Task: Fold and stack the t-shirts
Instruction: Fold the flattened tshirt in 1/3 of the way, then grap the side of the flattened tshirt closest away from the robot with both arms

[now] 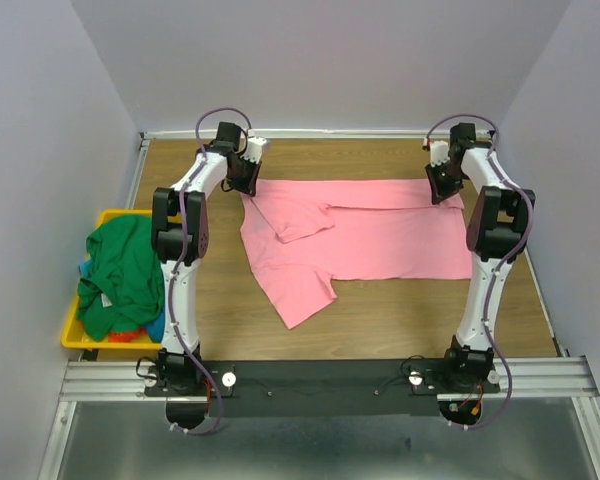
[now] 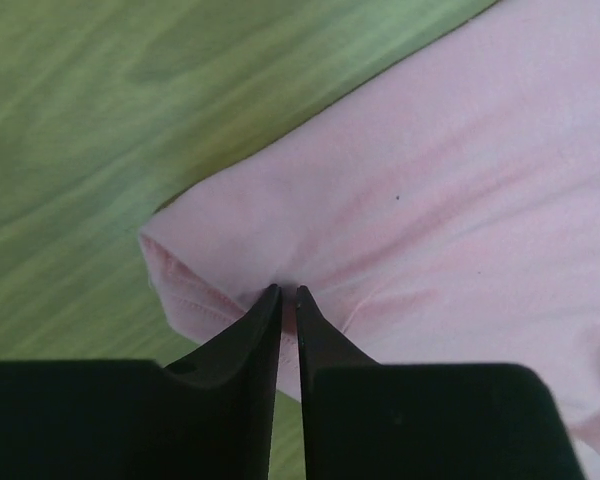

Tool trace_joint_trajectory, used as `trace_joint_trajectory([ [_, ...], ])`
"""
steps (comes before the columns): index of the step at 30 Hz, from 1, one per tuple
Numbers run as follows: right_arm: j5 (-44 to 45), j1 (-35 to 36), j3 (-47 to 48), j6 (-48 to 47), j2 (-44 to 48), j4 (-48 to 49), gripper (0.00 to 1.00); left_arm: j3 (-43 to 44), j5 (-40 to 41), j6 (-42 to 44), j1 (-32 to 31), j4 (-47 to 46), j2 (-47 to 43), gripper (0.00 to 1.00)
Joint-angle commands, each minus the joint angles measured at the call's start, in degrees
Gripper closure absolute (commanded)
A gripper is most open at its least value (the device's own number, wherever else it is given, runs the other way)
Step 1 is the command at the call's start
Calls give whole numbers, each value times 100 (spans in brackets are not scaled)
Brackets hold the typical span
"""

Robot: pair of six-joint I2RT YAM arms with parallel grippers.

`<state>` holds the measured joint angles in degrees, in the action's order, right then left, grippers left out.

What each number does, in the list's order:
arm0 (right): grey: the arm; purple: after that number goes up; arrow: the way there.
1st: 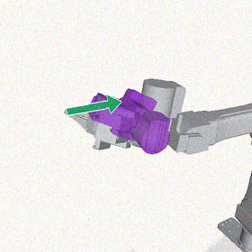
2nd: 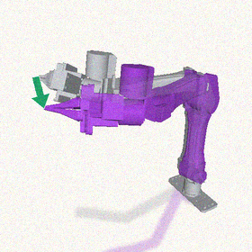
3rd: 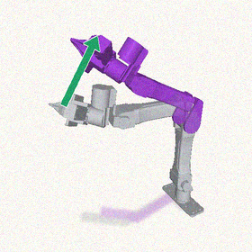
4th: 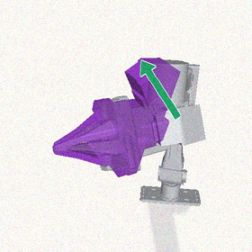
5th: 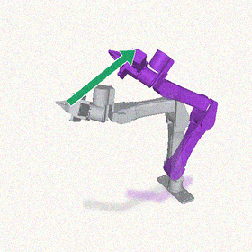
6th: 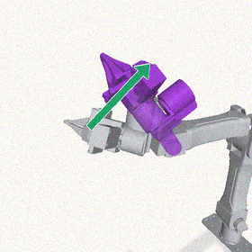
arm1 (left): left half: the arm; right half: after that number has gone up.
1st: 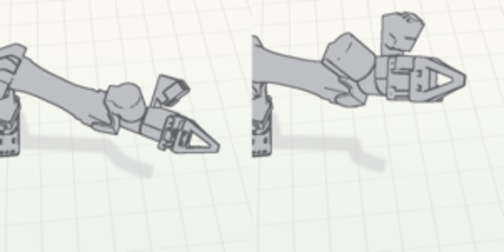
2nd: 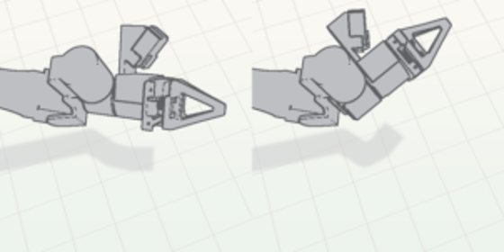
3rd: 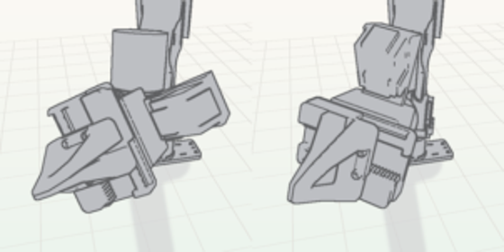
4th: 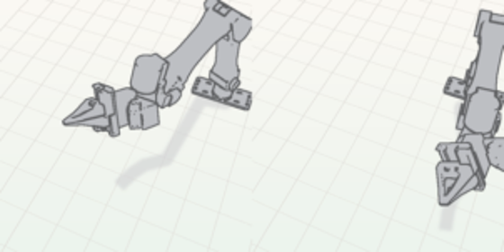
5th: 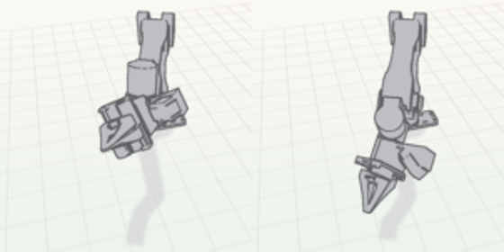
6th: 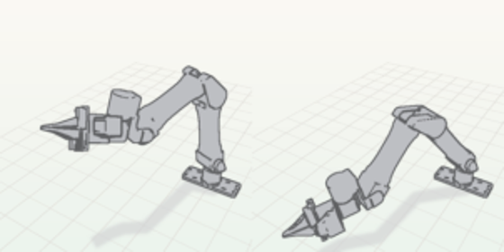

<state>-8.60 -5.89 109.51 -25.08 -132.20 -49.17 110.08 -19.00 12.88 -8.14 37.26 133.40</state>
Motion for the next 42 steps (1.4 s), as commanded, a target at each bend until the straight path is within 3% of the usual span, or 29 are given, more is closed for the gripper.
trace_joint_trajectory([
  [1,166,26,491,205,-684,215,78,373,600,275,120,344,423,81],
  [3,17,105,597,258,-684,206,75,663,573,363,120,414,485,80],
  [8,-264,237,291,197,-53,188,64,1041,442,715,129,520,301,62],
  [11,-239,237,-8,92,596,197,53,823,126,1021,146,467,-391,51],
  [13,-186,237,-184,-83,905,188,47,568,-243,1233,129,458,-753,47],
  [14,-142,237,-394,-163,1220,197,37,254,-322,1269,129,380,-937,46],
  [15,-116,237,-509,-242,1354,188,36,77,-488,1365,120,362,-1252,45],
  [19,77,237,-1106,-646,1829,136,37,-776,-578,1427,-38,335,-1808,47],
  [26,324,237,-2187,-884,2181,57,48,-2664,-763,1006,-337,-148,-2371,51],
  [33,403,237,-3190,-1034,2383,91,54,-3501,-500,944,-320,-350,-2486,53],
  [42,271,237,-3481,-850,2286,215,55,-3582,10,1137,128,-281,-2178,59],
])
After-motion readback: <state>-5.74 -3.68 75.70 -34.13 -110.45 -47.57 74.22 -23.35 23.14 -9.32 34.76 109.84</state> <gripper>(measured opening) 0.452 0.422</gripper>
